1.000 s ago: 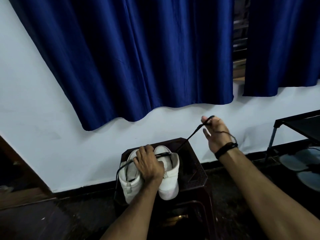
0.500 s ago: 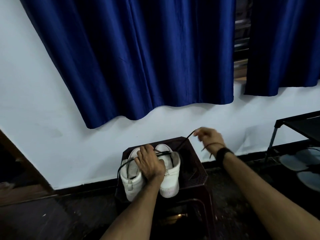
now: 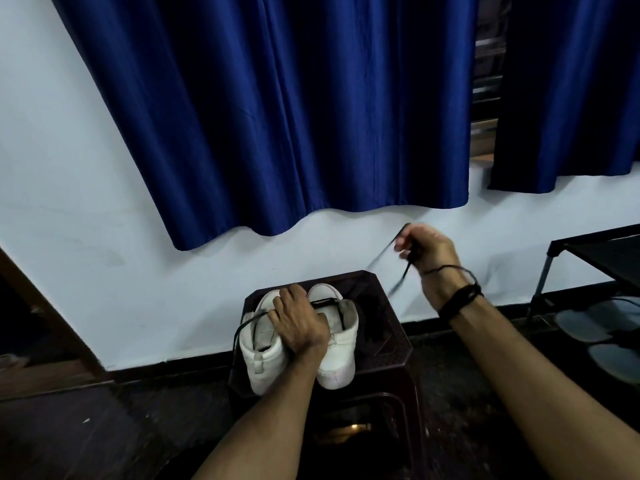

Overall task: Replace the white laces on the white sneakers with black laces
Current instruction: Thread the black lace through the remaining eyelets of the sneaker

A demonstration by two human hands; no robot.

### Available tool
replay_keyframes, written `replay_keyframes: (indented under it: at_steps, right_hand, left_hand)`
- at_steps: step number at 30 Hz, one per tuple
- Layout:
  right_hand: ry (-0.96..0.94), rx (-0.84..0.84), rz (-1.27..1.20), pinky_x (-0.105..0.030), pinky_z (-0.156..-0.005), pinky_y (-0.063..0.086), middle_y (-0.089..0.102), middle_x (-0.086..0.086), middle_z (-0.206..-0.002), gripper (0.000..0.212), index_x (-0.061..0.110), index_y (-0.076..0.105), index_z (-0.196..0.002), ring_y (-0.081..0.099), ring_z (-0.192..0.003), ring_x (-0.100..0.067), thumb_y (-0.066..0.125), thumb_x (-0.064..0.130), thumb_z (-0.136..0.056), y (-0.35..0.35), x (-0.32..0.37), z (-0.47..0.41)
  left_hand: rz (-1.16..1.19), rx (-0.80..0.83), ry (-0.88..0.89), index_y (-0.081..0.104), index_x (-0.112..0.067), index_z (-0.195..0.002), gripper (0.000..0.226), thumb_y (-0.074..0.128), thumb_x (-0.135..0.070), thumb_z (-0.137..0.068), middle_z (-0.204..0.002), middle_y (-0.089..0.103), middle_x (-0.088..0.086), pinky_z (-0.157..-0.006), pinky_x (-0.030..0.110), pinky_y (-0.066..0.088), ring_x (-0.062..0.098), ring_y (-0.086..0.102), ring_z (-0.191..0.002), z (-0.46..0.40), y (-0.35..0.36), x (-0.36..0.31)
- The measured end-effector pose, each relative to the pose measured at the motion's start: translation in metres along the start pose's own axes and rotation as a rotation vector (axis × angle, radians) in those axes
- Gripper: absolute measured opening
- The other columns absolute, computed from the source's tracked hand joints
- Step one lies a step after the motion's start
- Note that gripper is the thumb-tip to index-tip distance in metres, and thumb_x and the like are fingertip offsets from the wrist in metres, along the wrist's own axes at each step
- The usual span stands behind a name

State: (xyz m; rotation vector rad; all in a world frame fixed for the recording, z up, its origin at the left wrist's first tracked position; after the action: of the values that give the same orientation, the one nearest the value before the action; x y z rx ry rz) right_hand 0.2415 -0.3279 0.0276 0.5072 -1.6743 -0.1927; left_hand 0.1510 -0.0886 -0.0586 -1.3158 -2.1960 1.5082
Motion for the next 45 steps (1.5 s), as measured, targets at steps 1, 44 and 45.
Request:
replay_keyframes:
  at_steps: [1, 44, 45]
  right_hand:
    - [-0.041, -0.048, -0.078, -0.02, -0.055, 0.04, 0.062, -0.002, -0.06, 0.026, 0.01, 0.058, -0.074, 0.055, -0.054, -0.013, 0.041, 0.004, -0.093, -0.005, 0.01, -0.002]
    - [0.151, 0.481, 0.661, -0.017, -0.048, 0.041, 0.064, 0.002, -0.07, 0.013, 0.012, 0.059, -0.102, 0.05, -0.047, 0.002, 0.05, 0.006, -0.096, 0.099, -0.111, 0.048]
    - [0.055, 0.39, 0.727, -0.013, -0.051, 0.039, 0.063, 0.005, -0.067, 0.015, 0.011, 0.062, -0.102, 0.051, -0.047, 0.004, 0.048, 0.009, -0.097, 0.092, -0.107, 0.038]
  left_hand:
    - [-0.006, 0.004, -0.009, 0.054, -0.024, -0.097, 0.05, 0.075, -0.013, -0.053, -0.101, 0.06, -0.002, -0.083, 0.037, 0.039, 0.022, 0.054, -0.1, 0.0, -0.001, -0.001]
    - [0.649, 0.544, 0.207, 0.072, -0.015, -0.065, 0.026, 0.086, -0.035, -0.072, -0.05, 0.058, -0.007, -0.047, 0.014, 0.036, 0.003, 0.046, -0.046, -0.043, -0.046, -0.012]
    - [0.658, 0.52, 0.135, 0.072, -0.016, -0.068, 0.028, 0.085, -0.04, -0.071, -0.055, 0.062, -0.006, -0.048, 0.014, 0.039, 0.005, 0.051, -0.051, -0.047, -0.043, -0.003]
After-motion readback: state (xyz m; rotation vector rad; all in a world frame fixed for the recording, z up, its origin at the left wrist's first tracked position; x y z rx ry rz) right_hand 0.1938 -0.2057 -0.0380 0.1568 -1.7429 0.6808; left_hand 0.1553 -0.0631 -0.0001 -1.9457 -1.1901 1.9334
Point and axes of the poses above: each hand's wrist, its own z-axis away from the middle knuckle, its own y-axis out of the palm, x = y × z, the point moved 9 cm from there along -z, towards the middle knuckle
